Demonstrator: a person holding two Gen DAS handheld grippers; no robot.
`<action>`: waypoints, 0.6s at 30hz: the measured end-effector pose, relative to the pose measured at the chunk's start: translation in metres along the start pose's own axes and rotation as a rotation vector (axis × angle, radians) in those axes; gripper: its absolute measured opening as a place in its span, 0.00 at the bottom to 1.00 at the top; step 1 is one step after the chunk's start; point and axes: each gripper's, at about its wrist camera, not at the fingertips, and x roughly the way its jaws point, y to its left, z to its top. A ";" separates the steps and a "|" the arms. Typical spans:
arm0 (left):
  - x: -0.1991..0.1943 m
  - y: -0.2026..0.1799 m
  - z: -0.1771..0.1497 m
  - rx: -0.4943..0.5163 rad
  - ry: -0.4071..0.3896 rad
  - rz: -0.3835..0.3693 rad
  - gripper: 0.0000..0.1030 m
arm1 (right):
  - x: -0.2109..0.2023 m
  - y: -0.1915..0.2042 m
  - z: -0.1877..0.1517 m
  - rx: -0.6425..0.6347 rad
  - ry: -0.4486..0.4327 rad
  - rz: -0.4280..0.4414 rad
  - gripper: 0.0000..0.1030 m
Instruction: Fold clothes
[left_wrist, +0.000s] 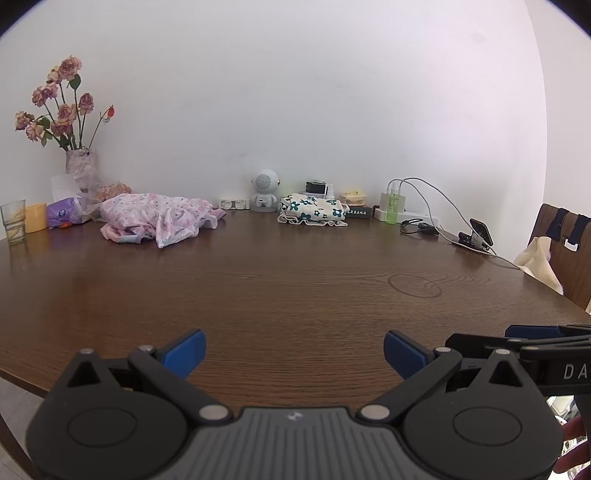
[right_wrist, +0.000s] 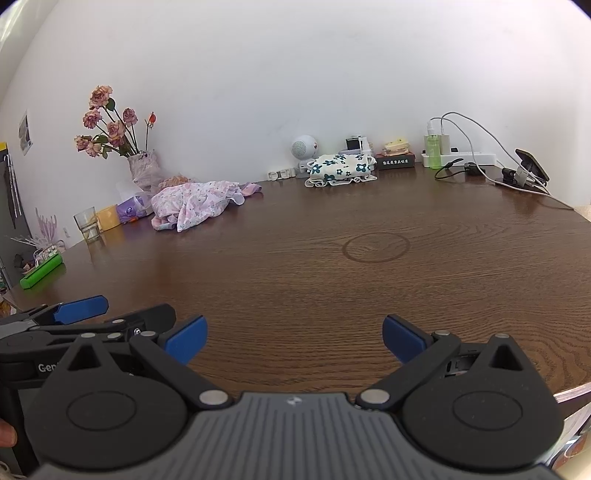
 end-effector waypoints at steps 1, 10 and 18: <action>0.000 0.000 0.000 0.001 -0.001 0.000 1.00 | 0.000 0.000 0.000 -0.001 0.000 0.000 1.00; 0.000 -0.001 0.001 0.008 -0.005 0.002 1.00 | 0.000 0.002 0.000 -0.005 0.001 -0.001 1.00; 0.000 -0.001 0.002 0.012 -0.011 0.006 1.00 | 0.001 0.002 0.000 0.000 0.002 0.003 1.00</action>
